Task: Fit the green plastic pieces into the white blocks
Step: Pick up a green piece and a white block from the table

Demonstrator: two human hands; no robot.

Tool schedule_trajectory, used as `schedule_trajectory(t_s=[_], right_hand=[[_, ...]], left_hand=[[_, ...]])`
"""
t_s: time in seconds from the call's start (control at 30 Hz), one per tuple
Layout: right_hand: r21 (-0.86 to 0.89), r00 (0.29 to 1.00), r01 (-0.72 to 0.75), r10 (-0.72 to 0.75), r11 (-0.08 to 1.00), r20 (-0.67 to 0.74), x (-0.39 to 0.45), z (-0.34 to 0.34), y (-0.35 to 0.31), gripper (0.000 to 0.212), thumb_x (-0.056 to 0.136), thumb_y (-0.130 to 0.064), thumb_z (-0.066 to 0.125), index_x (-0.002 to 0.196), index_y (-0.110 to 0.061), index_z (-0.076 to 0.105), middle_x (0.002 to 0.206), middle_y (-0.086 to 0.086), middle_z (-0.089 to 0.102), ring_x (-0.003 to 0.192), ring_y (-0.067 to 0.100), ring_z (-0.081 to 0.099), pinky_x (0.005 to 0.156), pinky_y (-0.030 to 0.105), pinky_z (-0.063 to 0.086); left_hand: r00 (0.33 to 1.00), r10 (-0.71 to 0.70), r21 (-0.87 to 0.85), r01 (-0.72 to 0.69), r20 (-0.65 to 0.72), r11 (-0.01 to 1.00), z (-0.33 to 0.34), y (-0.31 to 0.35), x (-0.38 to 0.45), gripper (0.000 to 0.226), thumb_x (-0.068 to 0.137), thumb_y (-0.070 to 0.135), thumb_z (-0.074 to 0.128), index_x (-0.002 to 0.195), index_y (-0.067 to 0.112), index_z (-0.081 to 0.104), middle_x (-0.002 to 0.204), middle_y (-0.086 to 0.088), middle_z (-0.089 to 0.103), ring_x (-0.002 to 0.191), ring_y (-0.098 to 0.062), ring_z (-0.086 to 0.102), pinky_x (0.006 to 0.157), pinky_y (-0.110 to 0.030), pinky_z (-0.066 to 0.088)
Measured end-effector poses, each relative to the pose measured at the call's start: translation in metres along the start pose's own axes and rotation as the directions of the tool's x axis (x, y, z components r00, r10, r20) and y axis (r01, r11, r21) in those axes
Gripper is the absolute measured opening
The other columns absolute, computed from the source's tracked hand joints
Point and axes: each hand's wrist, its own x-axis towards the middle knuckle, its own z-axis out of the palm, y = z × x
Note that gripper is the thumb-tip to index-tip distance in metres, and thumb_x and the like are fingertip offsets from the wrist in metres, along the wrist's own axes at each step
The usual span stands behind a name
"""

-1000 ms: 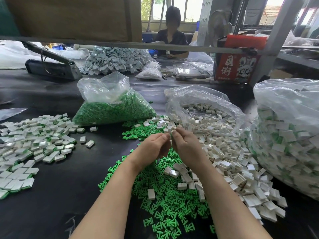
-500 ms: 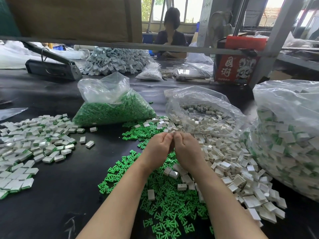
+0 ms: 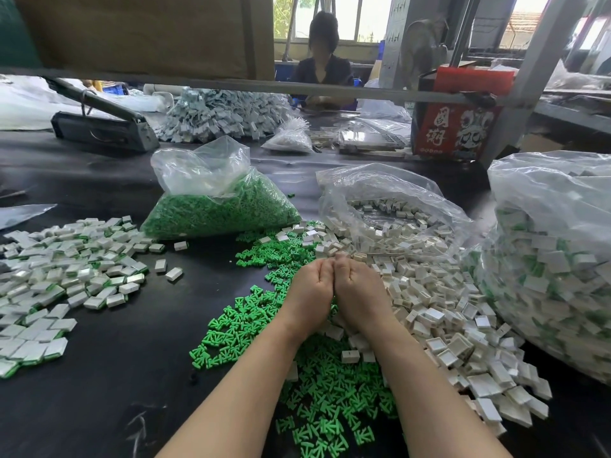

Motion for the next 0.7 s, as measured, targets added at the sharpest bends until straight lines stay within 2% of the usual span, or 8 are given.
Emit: schedule_trajectory(t_s=[0.07, 0.2, 0.3, 0.47, 0.63, 0.7], right_hand=[[-0.006, 1.000, -0.004, 0.004, 1.000, 0.004, 0.0004, -0.0001, 0.0002, 0.048, 0.105, -0.029, 0.028, 0.078, -0.013, 0.064, 0.084, 0.010, 0.068, 0.078, 0.025, 0.060, 0.071, 0.037, 0.046], [-0.019, 1.000, -0.014, 0.014, 1.000, 0.013, 0.0011, 0.0003, 0.0020, 0.048, 0.105, -0.029, 0.027, 0.073, -0.017, 0.061, 0.078, 0.006, 0.065, 0.074, 0.023, 0.059, 0.067, 0.035, 0.044], [-0.032, 1.000, -0.011, 0.011, 0.999, 0.016, 0.0007, 0.0012, 0.0024, 0.046, 0.104, -0.029, 0.027, 0.073, -0.019, 0.059, 0.076, 0.002, 0.061, 0.075, 0.022, 0.058, 0.068, 0.035, 0.043], [-0.039, 1.000, -0.001, 0.002, 0.999, 0.014, 0.0011, 0.0019, 0.0041, 0.047, 0.104, -0.030, 0.026, 0.080, -0.016, 0.065, 0.084, 0.006, 0.067, 0.078, 0.022, 0.059, 0.069, 0.034, 0.043], [-0.039, 1.000, 0.001, 0.000, 0.999, 0.012, 0.0015, 0.0011, 0.0039, 0.049, 0.104, -0.029, 0.027, 0.082, -0.013, 0.067, 0.085, 0.007, 0.068, 0.079, 0.023, 0.059, 0.072, 0.035, 0.045], [-0.018, 1.000, -0.006, 0.006, 1.000, 0.022, 0.0018, 0.0003, 0.0037, 0.048, 0.104, -0.029, 0.027, 0.081, -0.013, 0.066, 0.083, 0.006, 0.067, 0.078, 0.023, 0.059, 0.071, 0.036, 0.046]], left_hand=[[1.000, 0.002, -0.006, -0.002, 0.001, 1.000, -0.0001, 0.0003, 0.0000, 0.030, 0.105, 0.016, 0.039, 0.100, 0.005, 0.066, 0.094, -0.007, 0.069, 0.088, -0.015, 0.064, 0.079, -0.019, 0.050], [1.000, 0.000, -0.020, 0.000, 0.013, 1.000, 0.0007, 0.0008, -0.0007, 0.027, 0.105, 0.015, 0.039, 0.096, 0.013, 0.065, 0.088, 0.004, 0.066, 0.082, -0.003, 0.061, 0.071, -0.008, 0.046], [1.000, 0.006, -0.013, -0.006, 0.005, 1.000, 0.0007, -0.0001, -0.0003, 0.027, 0.105, 0.015, 0.040, 0.096, 0.014, 0.065, 0.090, 0.003, 0.067, 0.084, -0.004, 0.062, 0.073, -0.009, 0.046], [1.000, 0.001, -0.022, -0.001, 0.010, 1.000, -0.0004, 0.0008, -0.0006, 0.027, 0.105, 0.015, 0.040, 0.097, 0.011, 0.065, 0.088, 0.006, 0.066, 0.081, 0.001, 0.061, 0.070, -0.006, 0.044], [1.000, -0.013, -0.034, 0.014, 0.018, 0.999, -0.0002, 0.0020, -0.0012, 0.027, 0.105, 0.015, 0.040, 0.097, 0.011, 0.065, 0.089, 0.004, 0.067, 0.082, -0.002, 0.062, 0.072, -0.008, 0.047], [0.999, -0.032, -0.059, 0.034, 0.032, 0.998, -0.0011, 0.0021, -0.0010, 0.027, 0.105, 0.016, 0.040, 0.097, 0.012, 0.065, 0.092, -0.001, 0.069, 0.087, -0.010, 0.065, 0.080, -0.016, 0.050]])
